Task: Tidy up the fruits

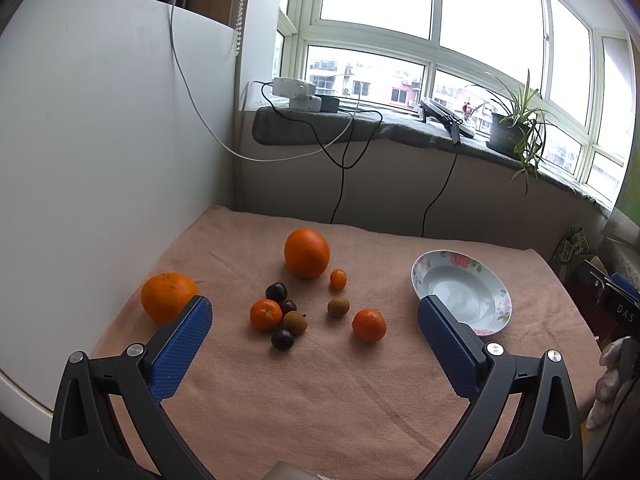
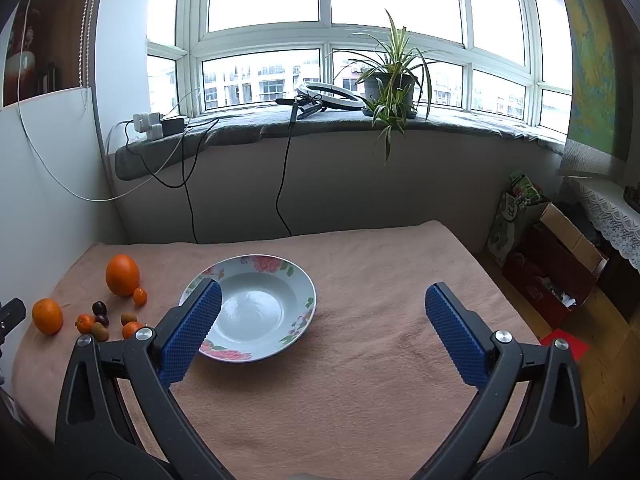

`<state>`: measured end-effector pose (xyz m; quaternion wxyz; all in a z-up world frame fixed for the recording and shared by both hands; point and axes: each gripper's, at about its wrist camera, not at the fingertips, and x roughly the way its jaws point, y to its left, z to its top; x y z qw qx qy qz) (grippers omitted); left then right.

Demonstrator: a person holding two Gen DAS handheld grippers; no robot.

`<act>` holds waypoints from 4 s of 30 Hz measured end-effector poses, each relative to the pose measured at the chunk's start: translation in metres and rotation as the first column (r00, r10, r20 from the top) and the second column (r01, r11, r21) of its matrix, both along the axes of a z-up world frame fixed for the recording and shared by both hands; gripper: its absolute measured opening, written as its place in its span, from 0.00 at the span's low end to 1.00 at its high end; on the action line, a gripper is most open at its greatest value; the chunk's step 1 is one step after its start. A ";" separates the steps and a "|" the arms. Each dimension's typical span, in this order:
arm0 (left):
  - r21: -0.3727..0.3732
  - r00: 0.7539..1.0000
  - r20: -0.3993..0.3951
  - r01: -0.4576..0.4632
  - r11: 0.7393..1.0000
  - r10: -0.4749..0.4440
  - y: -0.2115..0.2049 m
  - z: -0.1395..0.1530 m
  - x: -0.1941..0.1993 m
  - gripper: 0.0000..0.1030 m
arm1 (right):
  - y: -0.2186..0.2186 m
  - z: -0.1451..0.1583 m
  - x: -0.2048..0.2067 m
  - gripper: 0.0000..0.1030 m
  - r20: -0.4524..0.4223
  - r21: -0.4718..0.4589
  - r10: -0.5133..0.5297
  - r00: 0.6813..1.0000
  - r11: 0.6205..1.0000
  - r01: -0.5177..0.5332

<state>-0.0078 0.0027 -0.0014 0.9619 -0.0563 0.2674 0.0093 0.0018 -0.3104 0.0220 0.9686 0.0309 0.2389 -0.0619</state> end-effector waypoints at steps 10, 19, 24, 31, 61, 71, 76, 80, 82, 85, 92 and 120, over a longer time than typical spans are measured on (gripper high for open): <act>-0.008 1.000 -0.019 -0.003 1.000 0.003 0.002 -0.004 0.005 0.99 | 0.005 -0.004 0.008 1.00 -0.019 -0.003 0.008 1.000 1.000 -0.008; -0.026 0.998 -0.055 -0.013 1.000 0.012 0.011 -0.012 0.021 0.99 | 0.014 -0.010 0.025 1.00 -0.044 -0.021 0.048 0.998 0.999 -0.049; -0.044 0.997 -0.080 -0.017 0.999 0.014 0.020 -0.020 0.034 0.99 | 0.025 -0.014 0.043 1.00 -0.061 -0.015 0.092 0.994 0.996 -0.093; -0.069 0.994 -0.106 0.000 0.998 -0.008 0.027 -0.028 0.056 0.99 | 0.053 -0.023 0.074 1.00 -0.098 0.008 0.187 0.977 0.982 -0.187; -0.245 0.961 -0.233 0.093 0.965 -0.152 0.058 -0.075 0.164 0.81 | 0.186 -0.073 0.238 1.00 -0.355 0.387 0.636 0.685 0.767 -0.512; -0.345 0.939 -0.282 0.091 0.934 -0.195 0.068 -0.090 0.188 0.75 | 0.226 -0.099 0.269 0.89 -0.413 0.489 0.700 0.583 0.710 -0.507; -0.365 0.933 -0.291 0.096 0.926 -0.211 0.067 -0.095 0.197 0.73 | 0.236 -0.108 0.276 0.87 -0.420 0.534 0.722 0.550 0.687 -0.493; -0.378 0.931 -0.296 0.093 0.921 -0.216 0.067 -0.098 0.200 0.70 | 0.243 -0.117 0.282 0.87 -0.424 0.565 0.731 0.534 0.675 -0.476; -0.381 0.928 -0.303 0.092 0.920 -0.218 0.066 -0.099 0.202 0.70 | 0.244 -0.124 0.284 0.87 -0.432 0.560 0.728 0.532 0.679 -0.475; -0.385 0.924 -0.309 0.094 0.918 -0.224 0.064 -0.100 0.207 0.70 | 0.248 -0.132 0.288 0.87 -0.442 0.559 0.727 0.526 0.682 -0.473; -0.400 0.924 -0.308 0.089 0.912 -0.225 0.063 -0.102 0.218 0.70 | 0.259 -0.146 0.298 0.78 -0.433 0.600 0.746 0.506 0.658 -0.456; -0.377 0.942 -0.249 0.119 0.918 -0.225 0.053 -0.085 0.195 0.60 | 0.255 -0.111 0.280 0.66 -0.380 0.582 0.767 0.518 0.633 -0.510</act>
